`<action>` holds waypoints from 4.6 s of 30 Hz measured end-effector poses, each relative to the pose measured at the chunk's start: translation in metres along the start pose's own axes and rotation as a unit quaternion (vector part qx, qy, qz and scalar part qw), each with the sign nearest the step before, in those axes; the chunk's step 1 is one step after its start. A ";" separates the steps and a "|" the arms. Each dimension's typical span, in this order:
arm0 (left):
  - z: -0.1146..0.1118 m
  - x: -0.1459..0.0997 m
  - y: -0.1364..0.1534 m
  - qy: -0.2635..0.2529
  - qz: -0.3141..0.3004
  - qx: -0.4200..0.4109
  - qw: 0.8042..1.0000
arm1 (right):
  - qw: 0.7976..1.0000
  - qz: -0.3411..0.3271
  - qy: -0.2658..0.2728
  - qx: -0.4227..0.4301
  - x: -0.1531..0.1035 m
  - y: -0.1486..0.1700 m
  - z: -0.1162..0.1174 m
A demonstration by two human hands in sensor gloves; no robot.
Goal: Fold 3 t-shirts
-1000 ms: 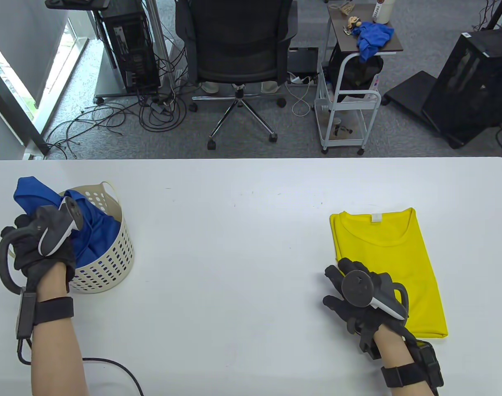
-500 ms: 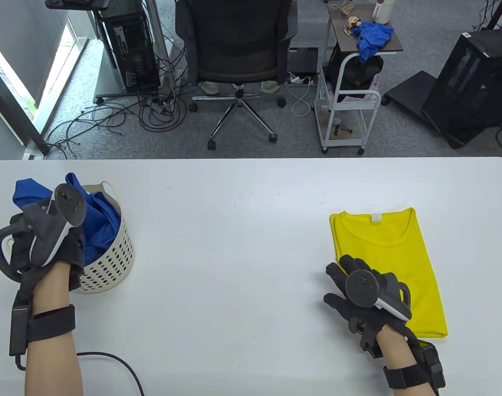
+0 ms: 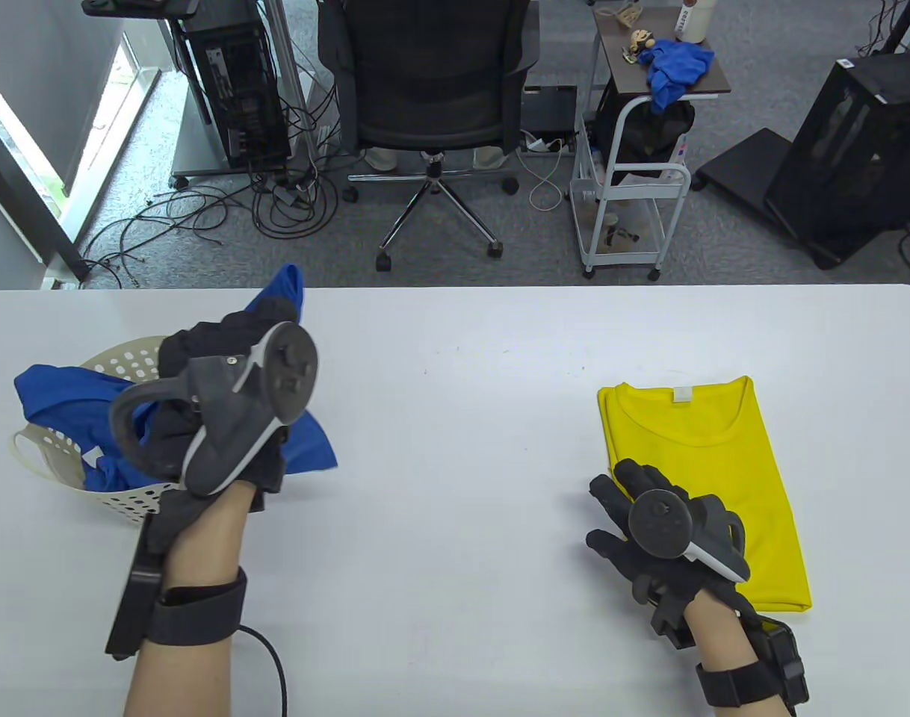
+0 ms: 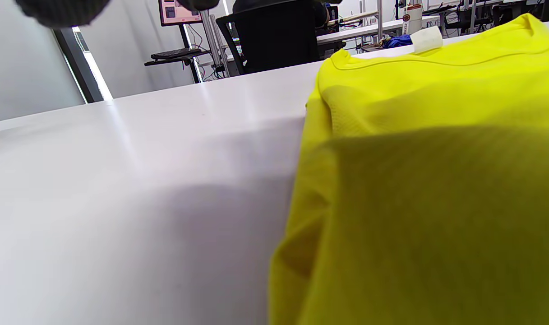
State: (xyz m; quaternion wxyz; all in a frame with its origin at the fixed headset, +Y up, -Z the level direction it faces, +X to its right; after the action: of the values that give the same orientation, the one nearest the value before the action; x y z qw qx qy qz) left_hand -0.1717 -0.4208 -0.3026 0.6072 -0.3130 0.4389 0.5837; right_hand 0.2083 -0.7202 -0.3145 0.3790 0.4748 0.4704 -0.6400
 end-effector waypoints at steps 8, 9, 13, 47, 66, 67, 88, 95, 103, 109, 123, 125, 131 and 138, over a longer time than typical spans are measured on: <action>0.020 -0.022 -0.118 -0.012 -0.125 -0.052 0.991 | 1.000 -0.001 0.012 0.012 -0.002 0.002 -0.005; 0.020 -0.027 -0.135 -0.017 -0.144 -0.060 0.988 | 1.000 0.001 0.015 0.016 -0.002 0.003 -0.006; -0.010 -0.037 -0.184 0.028 -0.178 -0.058 0.982 | 1.000 0.007 0.019 0.021 -0.003 0.007 -0.007; -0.329 -0.113 0.063 0.453 -0.007 0.069 0.889 | 0.969 -0.078 -0.097 -0.215 0.009 -0.075 0.060; -0.168 -0.081 0.069 0.132 -0.002 -0.053 0.990 | 0.958 0.020 0.276 -0.079 -0.042 -0.041 -0.098; -0.151 -0.077 0.063 0.106 -0.003 -0.053 0.993 | 0.960 0.039 0.265 -0.080 -0.039 -0.033 -0.097; -0.285 -0.090 -0.010 0.267 -0.108 0.041 0.957 | 0.976 0.064 0.032 -0.208 0.004 -0.013 -0.009; -0.306 -0.093 -0.023 0.269 -0.113 0.046 0.955 | 0.945 0.097 -0.064 -0.305 0.017 -0.012 0.017; -0.249 -0.068 -0.009 0.196 -0.070 -0.071 0.976 | 0.953 0.107 -0.068 -0.274 0.022 -0.001 0.023; -0.187 -0.008 -0.016 0.101 -0.029 -0.082 0.991 | 0.961 0.106 -0.060 -0.247 0.019 0.004 0.019; -0.254 -0.033 -0.020 0.238 -0.100 -0.063 0.964 | 0.964 0.113 -0.044 -0.237 0.008 0.004 -0.006; -0.266 -0.057 -0.022 0.306 -0.118 -0.073 0.942 | 0.960 0.123 -0.090 -0.236 0.007 0.009 0.000; -0.315 -0.105 -0.037 0.382 -0.165 0.045 0.908 | 0.949 0.134 -0.015 -0.284 0.015 0.010 0.008; -0.287 -0.088 -0.007 0.240 -0.103 0.085 0.961 | 0.940 0.144 0.274 -0.142 -0.037 0.017 -0.081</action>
State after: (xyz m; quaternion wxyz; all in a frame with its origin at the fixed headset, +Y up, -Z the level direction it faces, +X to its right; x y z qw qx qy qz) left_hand -0.2071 -0.7159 -0.3451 0.5651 -0.4346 0.5855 0.3860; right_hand 0.2546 -0.6452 -0.2914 0.3872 0.6356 0.5685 -0.3505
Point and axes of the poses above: the tracker on the back of each hand, its own y axis roughly to the little-finger side, its own x axis roughly from the wrist to the fingertips, z = x × y, the point moved 1 cm from there along x, roughly from the wrist to the fingertips, and after that the axes turned 2 degrees about -z, right-handed, at the moved point
